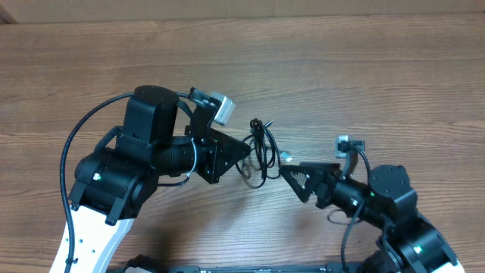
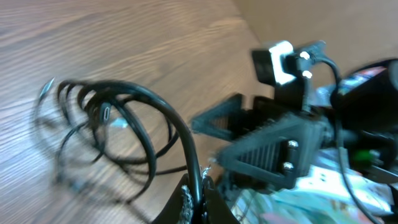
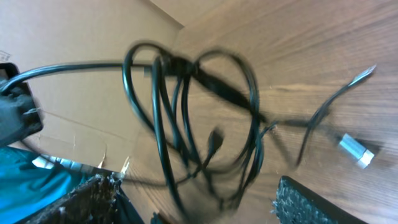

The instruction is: Untangle cables

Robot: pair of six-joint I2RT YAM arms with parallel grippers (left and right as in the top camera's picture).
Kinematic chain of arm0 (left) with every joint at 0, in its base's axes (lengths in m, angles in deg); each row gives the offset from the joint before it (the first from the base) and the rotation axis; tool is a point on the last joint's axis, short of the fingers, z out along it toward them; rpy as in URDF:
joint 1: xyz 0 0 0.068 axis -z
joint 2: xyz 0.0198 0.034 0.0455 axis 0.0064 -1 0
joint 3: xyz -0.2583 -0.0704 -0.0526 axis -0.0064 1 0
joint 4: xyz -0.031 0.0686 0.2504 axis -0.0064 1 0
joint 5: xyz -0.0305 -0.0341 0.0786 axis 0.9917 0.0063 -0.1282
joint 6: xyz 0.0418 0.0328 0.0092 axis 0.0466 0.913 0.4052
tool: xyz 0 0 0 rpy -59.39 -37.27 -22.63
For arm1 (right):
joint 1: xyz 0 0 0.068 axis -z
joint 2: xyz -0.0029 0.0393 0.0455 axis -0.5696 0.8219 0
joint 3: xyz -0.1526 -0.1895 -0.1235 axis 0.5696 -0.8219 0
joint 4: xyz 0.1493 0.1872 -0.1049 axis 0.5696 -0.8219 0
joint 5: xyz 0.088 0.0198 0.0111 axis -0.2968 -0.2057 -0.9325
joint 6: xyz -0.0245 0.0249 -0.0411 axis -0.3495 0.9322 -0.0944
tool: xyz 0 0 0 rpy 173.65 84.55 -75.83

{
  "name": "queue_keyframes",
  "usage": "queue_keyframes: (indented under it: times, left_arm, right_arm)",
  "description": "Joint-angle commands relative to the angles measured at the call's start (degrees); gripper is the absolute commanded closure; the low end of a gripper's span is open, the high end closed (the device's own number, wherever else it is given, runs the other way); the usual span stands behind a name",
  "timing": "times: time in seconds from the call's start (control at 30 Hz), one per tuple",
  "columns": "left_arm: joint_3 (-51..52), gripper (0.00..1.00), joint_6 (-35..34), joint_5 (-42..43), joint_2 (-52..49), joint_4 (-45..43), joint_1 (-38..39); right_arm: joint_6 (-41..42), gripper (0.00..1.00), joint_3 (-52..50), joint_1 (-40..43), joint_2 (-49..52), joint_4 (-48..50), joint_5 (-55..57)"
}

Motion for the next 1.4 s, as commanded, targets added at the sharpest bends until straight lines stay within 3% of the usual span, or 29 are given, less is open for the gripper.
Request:
queue_keyframes:
  times: [0.0,0.1,0.2,0.23,0.3,0.37,0.63,0.77,0.87,1.1,1.37]
  left_arm:
    - [-0.8,0.96,1.8,9.5,0.8,-2.4,0.4]
    - [-0.8,0.96,1.8,13.3,0.8,-4.7,0.4]
    - [-0.8,0.96,1.8,13.6,0.8,-5.2,0.4]
    - [-0.8,0.96,1.9,13.4,0.8,-5.2,0.4]
    - [-0.8,0.96,1.8,11.5,0.8,-4.8,0.2]
    - [-0.8,0.96,1.8,5.8,0.9,-3.4,-0.4]
    - [-0.8,0.96,-4.1,-24.8,1.5,5.6,-6.6]
    - [-0.8,0.96,-15.1,-38.4,1.6,7.3,-12.0]
    - [-0.8,0.96,-22.9,-44.2,1.6,9.1,-16.2]
    - [-0.8,0.96,-25.0,-45.0,1.6,11.7,-27.9]
    - [-0.7,0.93,-24.3,-33.3,0.7,12.2,-31.9]
  right_arm:
    - [-1.1,0.16,-0.2,-3.2,4.7,3.3,4.3]
    - [-1.1,0.16,-0.2,-6.1,9.9,4.7,10.8]
    - [-1.2,0.47,-0.2,-7.8,14.8,7.9,14.1]
    - [-1.3,0.62,-0.2,-8.0,16.1,8.5,14.6]
    - [-0.8,0.84,-0.2,-8.0,18.0,8.6,15.8]
    - [0.5,0.96,-0.2,-7.8,18.3,7.8,16.6]
    - [0.8,0.96,-0.2,-4.4,10.8,1.1,20.2]
    - [0.3,0.96,-0.2,-4.1,5.6,-4.5,19.3]
    - [0.2,0.96,-0.2,-3.7,2.2,-10.1,24.7]
    - [3.7,0.96,-0.2,-0.4,-2.1,-21.2,31.7]
    - [1.3,0.96,-0.2,-0.2,-2.0,-13.0,12.0]
